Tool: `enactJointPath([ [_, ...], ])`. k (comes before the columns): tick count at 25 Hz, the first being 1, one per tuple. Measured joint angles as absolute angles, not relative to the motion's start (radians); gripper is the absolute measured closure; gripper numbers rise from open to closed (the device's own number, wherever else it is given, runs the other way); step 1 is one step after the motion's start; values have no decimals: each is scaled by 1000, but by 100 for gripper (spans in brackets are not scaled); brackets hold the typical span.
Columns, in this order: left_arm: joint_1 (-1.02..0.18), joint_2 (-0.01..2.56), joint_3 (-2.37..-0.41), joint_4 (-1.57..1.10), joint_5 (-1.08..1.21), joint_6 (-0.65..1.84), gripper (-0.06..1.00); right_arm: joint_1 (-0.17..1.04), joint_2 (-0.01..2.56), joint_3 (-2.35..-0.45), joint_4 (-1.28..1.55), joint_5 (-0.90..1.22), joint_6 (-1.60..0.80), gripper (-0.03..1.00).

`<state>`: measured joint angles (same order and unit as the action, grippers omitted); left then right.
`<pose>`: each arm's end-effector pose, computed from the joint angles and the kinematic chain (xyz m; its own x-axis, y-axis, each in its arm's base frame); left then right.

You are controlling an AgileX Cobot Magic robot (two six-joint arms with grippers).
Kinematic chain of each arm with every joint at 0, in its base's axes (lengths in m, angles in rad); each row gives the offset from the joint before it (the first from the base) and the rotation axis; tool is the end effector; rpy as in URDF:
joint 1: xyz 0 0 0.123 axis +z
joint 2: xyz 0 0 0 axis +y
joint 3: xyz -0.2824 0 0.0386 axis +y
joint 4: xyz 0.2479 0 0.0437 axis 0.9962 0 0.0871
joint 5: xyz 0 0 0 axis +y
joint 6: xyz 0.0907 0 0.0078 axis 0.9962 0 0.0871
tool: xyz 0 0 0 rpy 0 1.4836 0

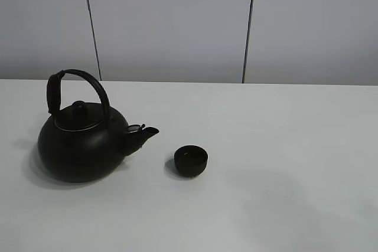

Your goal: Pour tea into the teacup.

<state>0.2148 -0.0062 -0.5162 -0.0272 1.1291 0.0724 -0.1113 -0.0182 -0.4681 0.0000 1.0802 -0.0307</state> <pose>-0.0099 -0.0045 0.2761 -0.4957 -0.0460 -0.8673 -0.1624 0.9859 0.0405 -0.0048 0.0005 0.2667 -0.4855 0.0234 -0.8739 0.0962 0.9950 -0.0268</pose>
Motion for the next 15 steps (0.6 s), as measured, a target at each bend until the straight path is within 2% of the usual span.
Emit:
enactJointPath([
  [15,215,-16,-485,-12,1130,65,25,-111,-18,-468,0,1080,-31,27],
])
